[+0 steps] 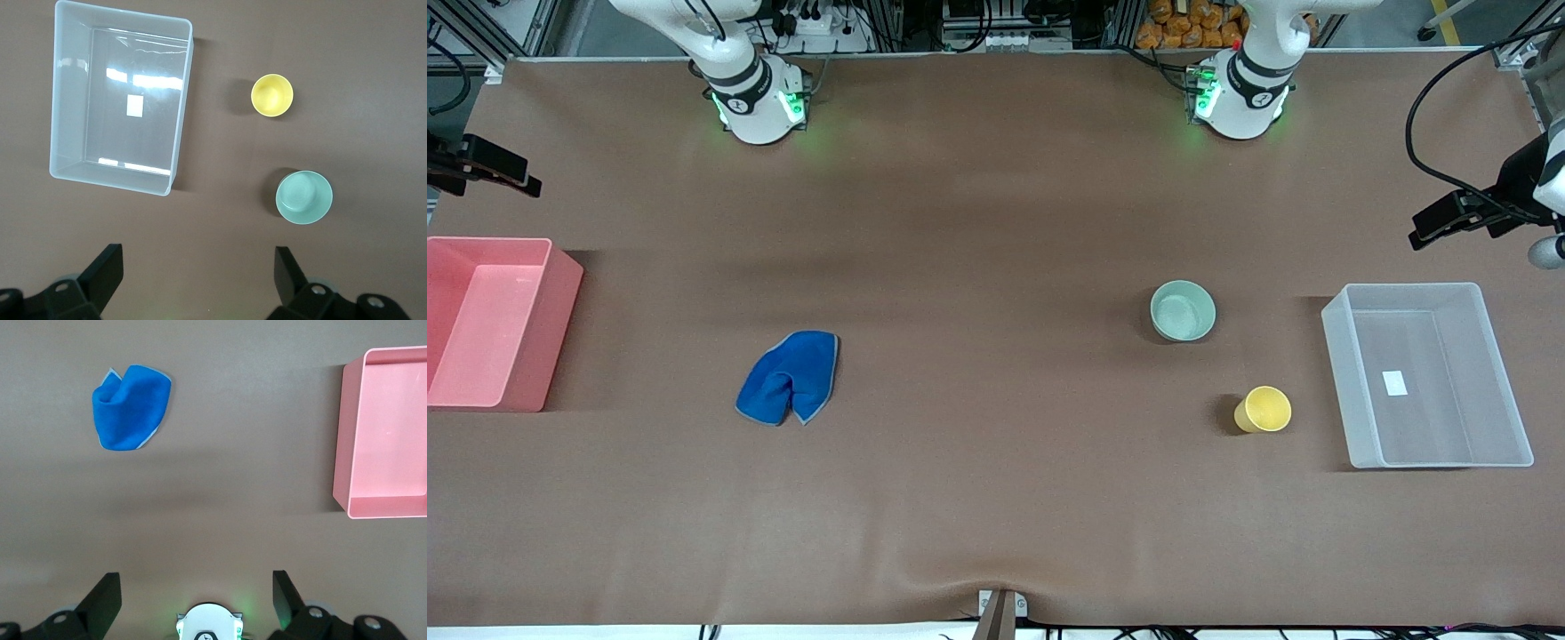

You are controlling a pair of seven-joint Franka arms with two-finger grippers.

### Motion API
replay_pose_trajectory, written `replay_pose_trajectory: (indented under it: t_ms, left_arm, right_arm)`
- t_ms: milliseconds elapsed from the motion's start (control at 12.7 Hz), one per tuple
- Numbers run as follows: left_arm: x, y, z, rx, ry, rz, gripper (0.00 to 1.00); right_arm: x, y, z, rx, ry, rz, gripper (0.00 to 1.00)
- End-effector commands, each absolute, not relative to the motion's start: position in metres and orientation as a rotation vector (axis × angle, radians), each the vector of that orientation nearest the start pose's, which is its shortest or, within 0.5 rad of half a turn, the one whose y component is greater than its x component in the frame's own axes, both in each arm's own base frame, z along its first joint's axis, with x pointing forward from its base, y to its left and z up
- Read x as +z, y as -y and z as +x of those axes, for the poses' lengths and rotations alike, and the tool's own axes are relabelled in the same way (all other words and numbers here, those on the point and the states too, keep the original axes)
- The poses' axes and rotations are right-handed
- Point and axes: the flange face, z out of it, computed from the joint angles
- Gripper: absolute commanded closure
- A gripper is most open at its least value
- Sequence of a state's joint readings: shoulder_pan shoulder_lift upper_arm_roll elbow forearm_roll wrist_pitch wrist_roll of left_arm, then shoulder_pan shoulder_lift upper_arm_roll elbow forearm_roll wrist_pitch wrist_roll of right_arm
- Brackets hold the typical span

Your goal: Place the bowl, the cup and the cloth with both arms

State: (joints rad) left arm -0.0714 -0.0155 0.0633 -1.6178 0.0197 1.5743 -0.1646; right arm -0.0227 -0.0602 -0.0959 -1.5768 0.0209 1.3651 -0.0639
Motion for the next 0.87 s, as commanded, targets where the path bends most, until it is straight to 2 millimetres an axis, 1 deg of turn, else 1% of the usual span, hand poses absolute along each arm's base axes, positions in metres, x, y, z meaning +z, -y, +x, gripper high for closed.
replay_pose_trajectory:
  t_ms: [0, 551, 787]
  left_arm:
    - [0.6147, 0.0008, 0.5528, 0.041, 0.262, -3.128, 0.0]
    - [0.6073, 0.0036, 0.5556, 0.062, 0.26, -3.126, 0.0]
    - [0.6073, 0.0044, 0.5556, 0.062, 0.26, -3.126, 0.0]
  right_arm:
    - [0.6399, 0.062, 0.5049, 0.224, -0.079, -3.075, 0.0]
    - [0.6386, 0.0635, 0.5031, 0.251, -0.104, -3.073, 0.0]
    - [0.6398, 0.0702, 0.5038, 0.245, -0.127, -3.069, 0.0]
